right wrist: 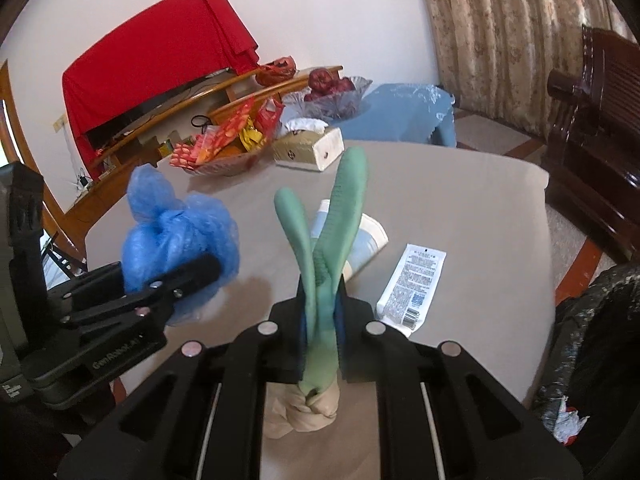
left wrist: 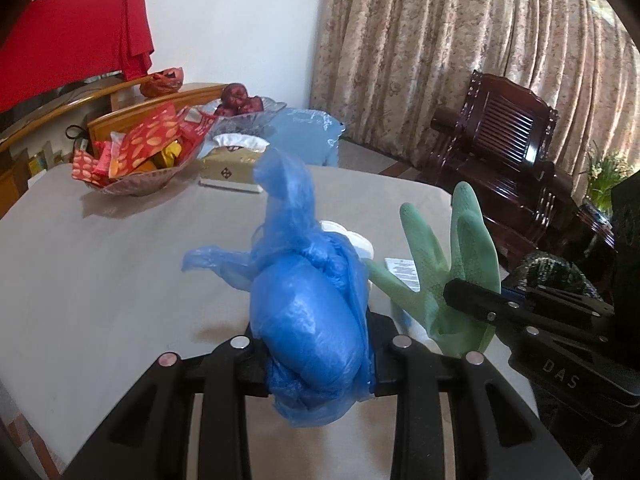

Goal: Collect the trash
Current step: 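Carry the blue bag and green glove over the trash bin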

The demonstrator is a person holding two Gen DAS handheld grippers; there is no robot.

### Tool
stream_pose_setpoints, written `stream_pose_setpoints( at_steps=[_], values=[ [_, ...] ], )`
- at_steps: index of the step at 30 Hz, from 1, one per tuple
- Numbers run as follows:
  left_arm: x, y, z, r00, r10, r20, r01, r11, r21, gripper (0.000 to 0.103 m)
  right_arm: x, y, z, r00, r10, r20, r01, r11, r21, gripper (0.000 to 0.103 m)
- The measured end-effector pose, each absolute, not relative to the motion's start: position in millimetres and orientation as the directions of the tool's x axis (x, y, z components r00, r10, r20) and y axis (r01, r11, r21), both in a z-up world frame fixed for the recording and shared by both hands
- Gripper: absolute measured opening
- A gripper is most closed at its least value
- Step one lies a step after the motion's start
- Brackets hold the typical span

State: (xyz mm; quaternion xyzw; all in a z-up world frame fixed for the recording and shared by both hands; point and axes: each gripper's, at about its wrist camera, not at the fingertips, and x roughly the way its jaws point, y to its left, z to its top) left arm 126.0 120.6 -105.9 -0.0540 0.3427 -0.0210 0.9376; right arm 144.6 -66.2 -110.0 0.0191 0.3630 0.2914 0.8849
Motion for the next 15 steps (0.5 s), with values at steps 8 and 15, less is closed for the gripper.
stream_pose_setpoints(
  at_steps=[8,15],
  values=[
    [116,105,-89,0.785,-0.099,-0.611,0.033,0.992,-0.118,0.031,128,-87,-88,0.602,0.533,-0.594,-0.497,0.833,0.244,0.011],
    [109,90,-71,0.799,-0.126,-0.589,0.069,0.990,-0.119,0.031,112,-108,-67,0.650,0.515,-0.559,-0.485,0.847,0.216,0.011]
  ],
)
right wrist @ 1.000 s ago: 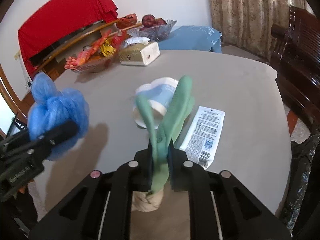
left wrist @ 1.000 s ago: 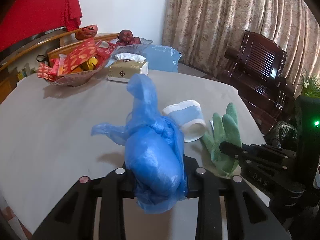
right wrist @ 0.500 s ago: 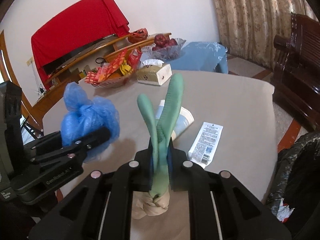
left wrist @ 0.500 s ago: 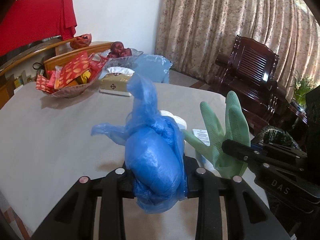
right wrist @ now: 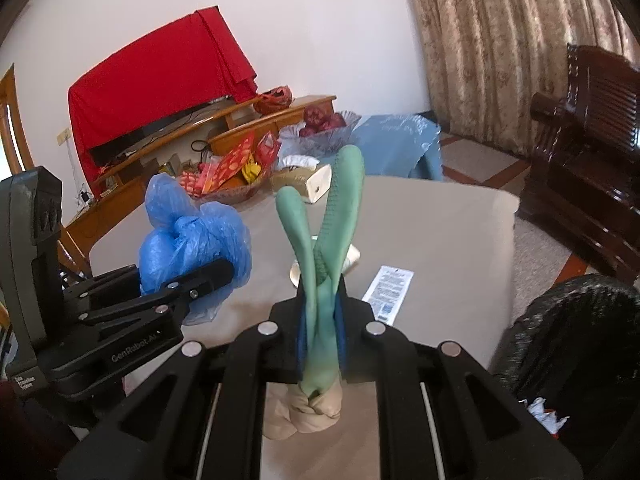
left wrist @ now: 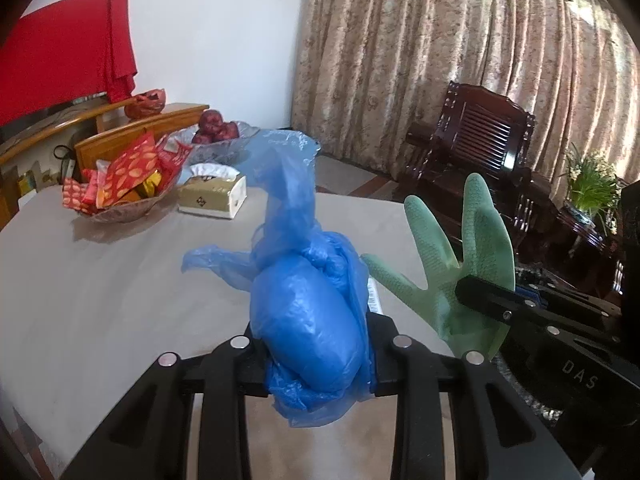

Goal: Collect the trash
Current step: 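Carry the blue bag and green glove over the trash bin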

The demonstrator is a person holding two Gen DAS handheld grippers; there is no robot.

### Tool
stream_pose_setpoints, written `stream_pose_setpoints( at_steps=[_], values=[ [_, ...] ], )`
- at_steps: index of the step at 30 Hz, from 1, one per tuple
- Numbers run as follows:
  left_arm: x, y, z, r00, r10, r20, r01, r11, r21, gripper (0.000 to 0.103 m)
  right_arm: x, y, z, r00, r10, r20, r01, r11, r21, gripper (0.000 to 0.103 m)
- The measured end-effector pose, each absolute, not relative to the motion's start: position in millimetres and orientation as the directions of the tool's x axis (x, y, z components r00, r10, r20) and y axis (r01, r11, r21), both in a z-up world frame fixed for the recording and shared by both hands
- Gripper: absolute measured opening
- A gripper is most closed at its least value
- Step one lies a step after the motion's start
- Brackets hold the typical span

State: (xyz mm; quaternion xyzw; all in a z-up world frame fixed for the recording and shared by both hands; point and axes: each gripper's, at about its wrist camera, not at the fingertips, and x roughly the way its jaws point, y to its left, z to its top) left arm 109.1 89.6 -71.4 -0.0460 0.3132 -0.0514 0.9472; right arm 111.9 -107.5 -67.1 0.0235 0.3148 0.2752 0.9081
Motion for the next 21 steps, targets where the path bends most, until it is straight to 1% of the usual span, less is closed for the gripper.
stream_pose_setpoints(
  at_steps=[7,21],
  values=[
    [102,69,-60,0.806,-0.153,-0.572,0.107,0.988,-0.113,0.032,98,-129,-54,0.694,0.474,-0.542,-0.457,0.872,0.177,0.011],
    [95,28,-44,0.810,-0.211,-0.547,0.190,0.977,-0.096,0.032,80,-182,-42,0.763,0.388,-0.517,-0.363,0.919,0.155,0.011]
  ],
)
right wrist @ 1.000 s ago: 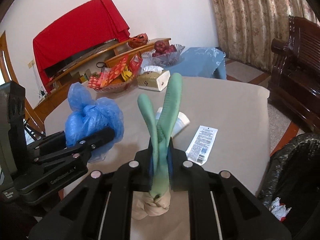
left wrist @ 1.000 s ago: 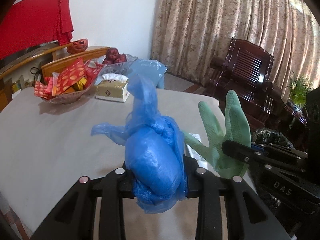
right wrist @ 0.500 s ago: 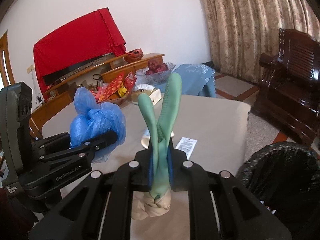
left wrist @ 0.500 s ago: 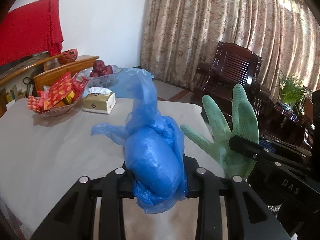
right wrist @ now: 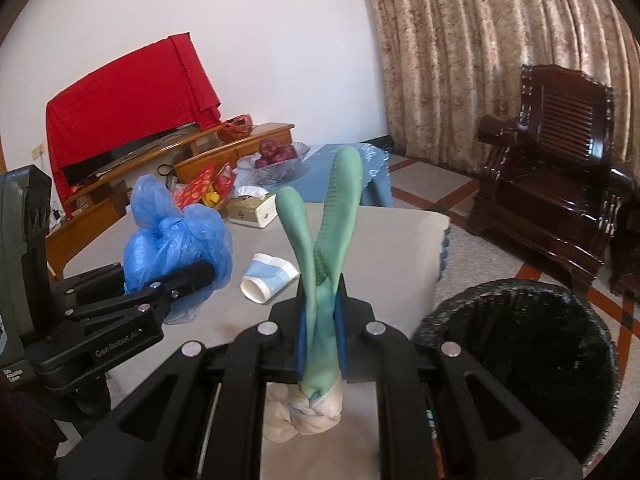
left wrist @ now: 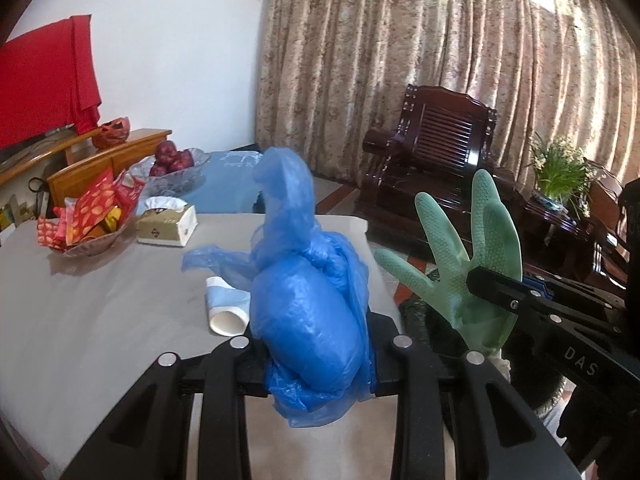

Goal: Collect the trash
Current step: 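Carry the blue bag and green glove over the trash bin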

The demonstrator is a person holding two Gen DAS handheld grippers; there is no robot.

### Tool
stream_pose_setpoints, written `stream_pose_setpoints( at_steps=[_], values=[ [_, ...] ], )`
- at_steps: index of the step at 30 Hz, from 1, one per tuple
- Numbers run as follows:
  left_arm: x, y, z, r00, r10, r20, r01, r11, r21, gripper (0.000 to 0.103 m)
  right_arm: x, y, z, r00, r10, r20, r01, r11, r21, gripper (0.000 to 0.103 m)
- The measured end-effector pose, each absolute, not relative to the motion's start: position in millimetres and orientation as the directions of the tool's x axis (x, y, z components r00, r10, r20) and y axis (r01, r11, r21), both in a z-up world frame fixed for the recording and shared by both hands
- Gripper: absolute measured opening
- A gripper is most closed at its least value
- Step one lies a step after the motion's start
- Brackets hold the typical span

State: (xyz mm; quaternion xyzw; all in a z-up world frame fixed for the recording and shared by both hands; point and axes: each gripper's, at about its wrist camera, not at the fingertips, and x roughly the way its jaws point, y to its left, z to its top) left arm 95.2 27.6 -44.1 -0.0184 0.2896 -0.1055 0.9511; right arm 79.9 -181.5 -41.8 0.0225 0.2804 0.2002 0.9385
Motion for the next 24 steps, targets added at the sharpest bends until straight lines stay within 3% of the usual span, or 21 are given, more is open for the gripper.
stream_pose_setpoints(
  at_steps=[24],
  values=[
    [101,-81,-51,0.748,-0.353,-0.562,0.382,0.921,-0.070,0.032,52,-292,-55,0.837,0.189,-0.513,-0.142,0.981,0.130,0.011]
  ],
)
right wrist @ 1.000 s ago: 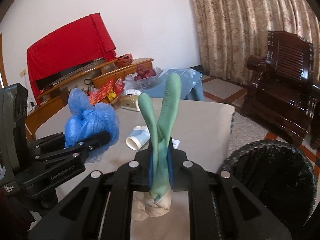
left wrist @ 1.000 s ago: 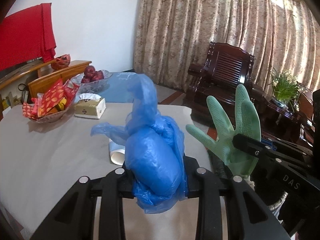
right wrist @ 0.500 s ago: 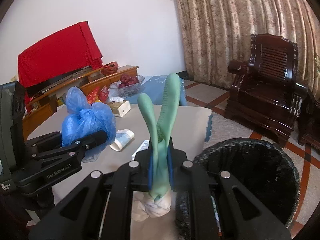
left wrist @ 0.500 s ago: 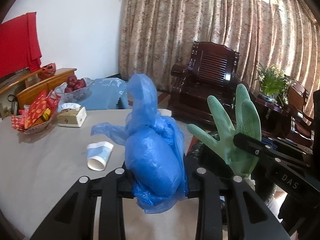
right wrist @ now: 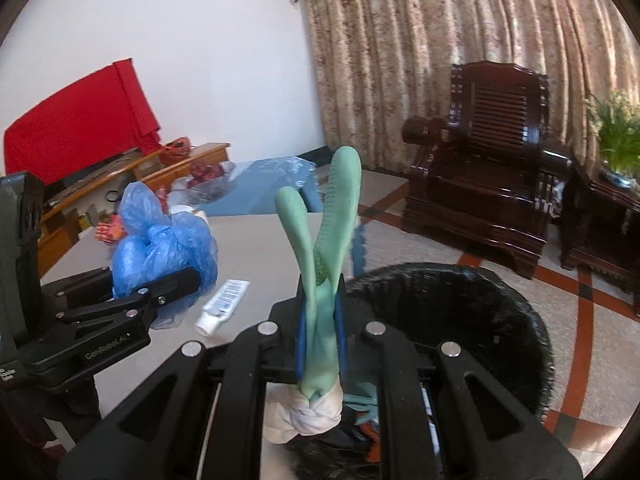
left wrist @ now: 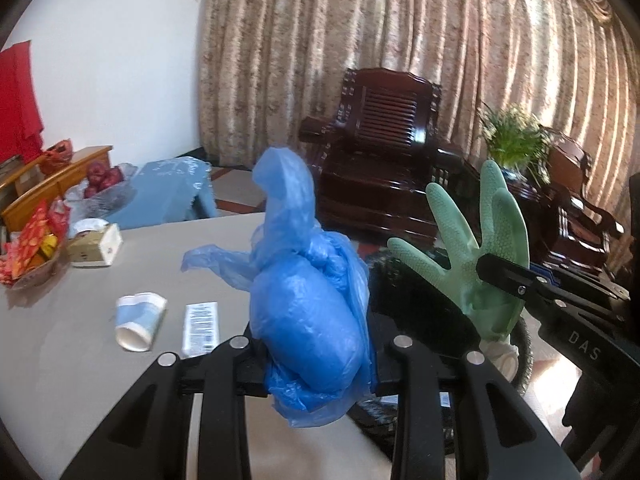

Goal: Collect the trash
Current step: 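Carry the blue bag and green glove over the trash bin, then open both grippers to drop the bag and glove into the bin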

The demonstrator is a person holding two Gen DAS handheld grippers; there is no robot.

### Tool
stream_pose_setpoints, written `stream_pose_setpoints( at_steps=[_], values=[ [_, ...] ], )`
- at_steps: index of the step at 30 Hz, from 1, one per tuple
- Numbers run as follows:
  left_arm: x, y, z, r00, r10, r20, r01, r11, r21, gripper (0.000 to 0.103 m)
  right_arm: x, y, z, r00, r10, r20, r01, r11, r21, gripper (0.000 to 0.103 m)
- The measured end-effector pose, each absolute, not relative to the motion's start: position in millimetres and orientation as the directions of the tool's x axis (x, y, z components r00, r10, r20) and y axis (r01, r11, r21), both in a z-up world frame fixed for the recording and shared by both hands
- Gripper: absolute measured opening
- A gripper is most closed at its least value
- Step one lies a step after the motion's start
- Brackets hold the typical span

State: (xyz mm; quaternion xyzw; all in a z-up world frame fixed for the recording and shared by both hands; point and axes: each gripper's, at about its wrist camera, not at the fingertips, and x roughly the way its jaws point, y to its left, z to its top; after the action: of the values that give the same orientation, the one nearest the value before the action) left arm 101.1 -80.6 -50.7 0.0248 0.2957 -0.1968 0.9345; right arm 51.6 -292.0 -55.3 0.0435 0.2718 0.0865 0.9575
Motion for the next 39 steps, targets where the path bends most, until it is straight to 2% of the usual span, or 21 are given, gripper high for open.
stream_pose_setpoints(
  at_steps=[16,24,26,27,28,30,32,33,34,37,39],
  values=[
    [122,-181,-87,0.645,-0.474,-0.599,0.556,0.829,-0.057,0.032,57,-372,-102,0.819,0.064,-0.571,0.033,0.987,0.159,0.011],
    [141,-219,-110,0.617,-0.483,-0.621,0.585,0.810,-0.049,0.033,65,-399,-124,0.792,0.022,-0.611,0.092,0.984,0.154,0.012],
    [148,-226,-115,0.594,-0.490,-0.638,0.596,0.801,-0.060,0.039,67,-402,-131,0.777,0.005,-0.629,0.109,0.984,0.143,0.017],
    [150,-227,-118,0.587,-0.490,-0.645,0.596,0.800,-0.066,0.042,67,-403,-134,0.771,-0.007,-0.637,0.121,0.983,0.136,0.024],
    [153,-229,-120,0.581,-0.489,-0.651,0.593,0.802,-0.073,0.048,67,-404,-135,0.769,-0.016,-0.639,0.130,0.983,0.133,0.036],
    [155,-227,-121,0.574,-0.492,-0.655,0.590,0.803,-0.085,0.051,64,-405,-136,0.770,-0.029,-0.637,0.145,0.981,0.131,0.049],
    [155,-220,-120,0.583,-0.490,-0.648,0.579,0.810,-0.091,0.060,59,-404,-135,0.773,-0.041,-0.633,0.155,0.980,0.125,0.062],
    [154,-216,-118,0.591,-0.491,-0.640,0.574,0.814,-0.094,0.063,56,-403,-133,0.777,-0.059,-0.627,0.168,0.979,0.116,0.076],
    [154,-211,-114,0.599,-0.492,-0.631,0.569,0.817,-0.097,0.066,55,-403,-131,0.781,-0.070,-0.620,0.175,0.978,0.111,0.084],
    [152,-192,-102,0.625,-0.487,-0.610,0.555,0.827,-0.091,0.074,49,-400,-123,0.796,-0.069,-0.602,0.177,0.977,0.121,0.095],
    [149,-180,-95,0.641,-0.480,-0.599,0.545,0.834,-0.086,0.078,47,-399,-116,0.808,-0.058,-0.586,0.171,0.975,0.139,0.096]
  ],
)
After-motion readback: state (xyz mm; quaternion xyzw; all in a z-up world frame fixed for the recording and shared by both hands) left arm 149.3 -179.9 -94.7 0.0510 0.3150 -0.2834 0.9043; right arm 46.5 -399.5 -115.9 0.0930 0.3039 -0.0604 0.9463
